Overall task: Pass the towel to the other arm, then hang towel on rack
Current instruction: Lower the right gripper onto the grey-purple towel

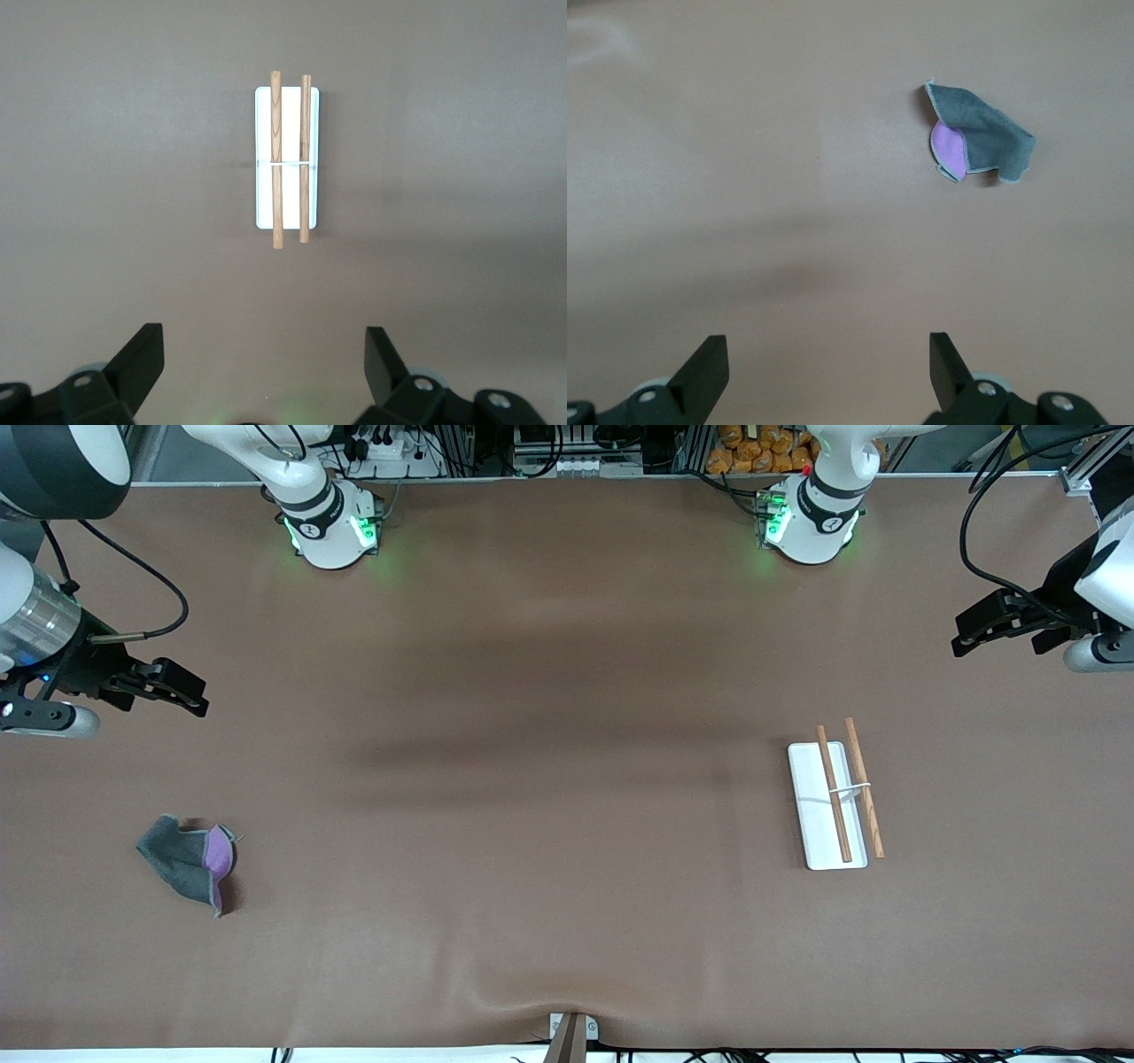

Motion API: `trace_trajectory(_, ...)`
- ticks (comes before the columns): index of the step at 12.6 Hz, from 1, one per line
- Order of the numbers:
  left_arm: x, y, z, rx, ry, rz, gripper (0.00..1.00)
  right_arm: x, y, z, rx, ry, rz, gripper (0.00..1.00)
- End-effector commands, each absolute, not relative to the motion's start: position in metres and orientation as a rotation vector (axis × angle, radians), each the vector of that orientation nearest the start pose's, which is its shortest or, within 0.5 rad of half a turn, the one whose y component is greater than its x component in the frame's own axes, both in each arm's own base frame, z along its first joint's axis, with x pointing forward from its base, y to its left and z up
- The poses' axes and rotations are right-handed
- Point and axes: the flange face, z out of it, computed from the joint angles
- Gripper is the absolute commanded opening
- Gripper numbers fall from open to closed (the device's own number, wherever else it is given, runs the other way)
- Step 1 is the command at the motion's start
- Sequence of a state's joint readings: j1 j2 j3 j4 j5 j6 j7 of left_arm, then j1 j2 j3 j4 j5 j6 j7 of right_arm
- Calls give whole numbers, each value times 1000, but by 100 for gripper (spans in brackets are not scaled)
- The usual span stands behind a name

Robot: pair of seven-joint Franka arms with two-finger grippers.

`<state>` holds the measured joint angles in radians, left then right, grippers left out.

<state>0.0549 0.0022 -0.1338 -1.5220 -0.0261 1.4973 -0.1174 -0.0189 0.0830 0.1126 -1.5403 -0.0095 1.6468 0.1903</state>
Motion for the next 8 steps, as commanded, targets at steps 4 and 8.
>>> trace_trajectory(4,541,-46,648,-3129,-51,18,100,587,48,602,-3152,190,-34,100)
trace_trajectory(8,539,-45,645,-3128,-51,44,100,594,42,588,-3151,182,-4,100)
